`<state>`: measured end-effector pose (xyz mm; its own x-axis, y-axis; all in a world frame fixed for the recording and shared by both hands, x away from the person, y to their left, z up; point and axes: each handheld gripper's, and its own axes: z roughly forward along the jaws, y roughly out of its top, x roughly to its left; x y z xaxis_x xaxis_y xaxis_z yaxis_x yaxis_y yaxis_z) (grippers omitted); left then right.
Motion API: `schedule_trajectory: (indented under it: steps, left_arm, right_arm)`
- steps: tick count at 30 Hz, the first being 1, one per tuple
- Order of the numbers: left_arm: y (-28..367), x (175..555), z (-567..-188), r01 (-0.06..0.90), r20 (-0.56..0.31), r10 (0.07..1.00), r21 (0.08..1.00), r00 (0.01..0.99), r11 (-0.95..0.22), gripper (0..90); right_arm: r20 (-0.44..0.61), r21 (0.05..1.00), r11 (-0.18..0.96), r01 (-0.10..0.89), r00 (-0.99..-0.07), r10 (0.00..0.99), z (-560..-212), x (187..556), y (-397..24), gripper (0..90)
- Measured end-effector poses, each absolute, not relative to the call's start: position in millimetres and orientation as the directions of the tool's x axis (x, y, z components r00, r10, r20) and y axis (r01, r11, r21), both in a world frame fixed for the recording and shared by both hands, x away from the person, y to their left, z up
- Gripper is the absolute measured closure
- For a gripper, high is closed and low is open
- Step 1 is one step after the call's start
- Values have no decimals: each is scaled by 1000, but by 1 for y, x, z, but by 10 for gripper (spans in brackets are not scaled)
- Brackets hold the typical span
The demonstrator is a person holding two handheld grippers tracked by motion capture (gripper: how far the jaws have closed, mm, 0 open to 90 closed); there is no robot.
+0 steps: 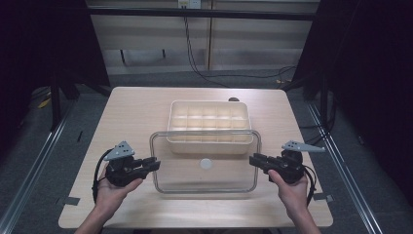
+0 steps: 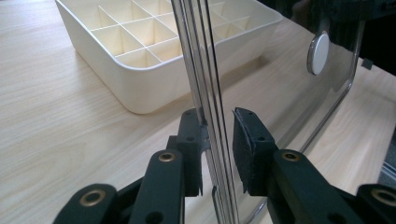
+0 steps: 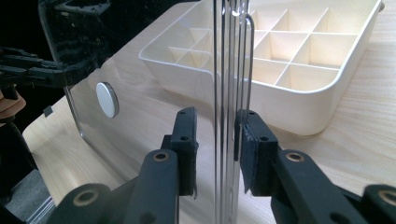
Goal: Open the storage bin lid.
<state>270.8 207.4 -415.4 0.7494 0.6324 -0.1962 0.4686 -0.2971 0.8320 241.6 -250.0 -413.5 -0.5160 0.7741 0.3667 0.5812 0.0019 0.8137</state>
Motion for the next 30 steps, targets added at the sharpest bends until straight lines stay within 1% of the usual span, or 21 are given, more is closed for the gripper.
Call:
schedule_trajectory:
  steps: [3,6,15,20,23,30]
  left_arm:
    - [208,267,-416,474,-206,629,830,750,-294,735]
    - [209,265,-418,487,-223,623,824,750,-291,736]
    - [210,255,-421,505,-237,614,807,753,-307,739]
    - [212,251,-428,523,-248,618,793,746,-312,739]
    - [213,251,-434,530,-250,614,782,749,-329,739]
    - [212,260,-442,551,-276,619,776,736,-308,728]
  right_arm:
    - [362,825,-7,565,-519,774,-414,236,-250,708]
    - [383,821,-25,571,-517,765,-415,231,-251,717]
    - [400,801,-22,598,-509,763,-422,221,-251,718]
    - [393,790,2,613,-509,766,-427,216,-248,717]
    - [409,773,1,634,-499,764,-434,213,-248,717]
    - [431,750,-7,661,-481,764,-446,217,-248,717]
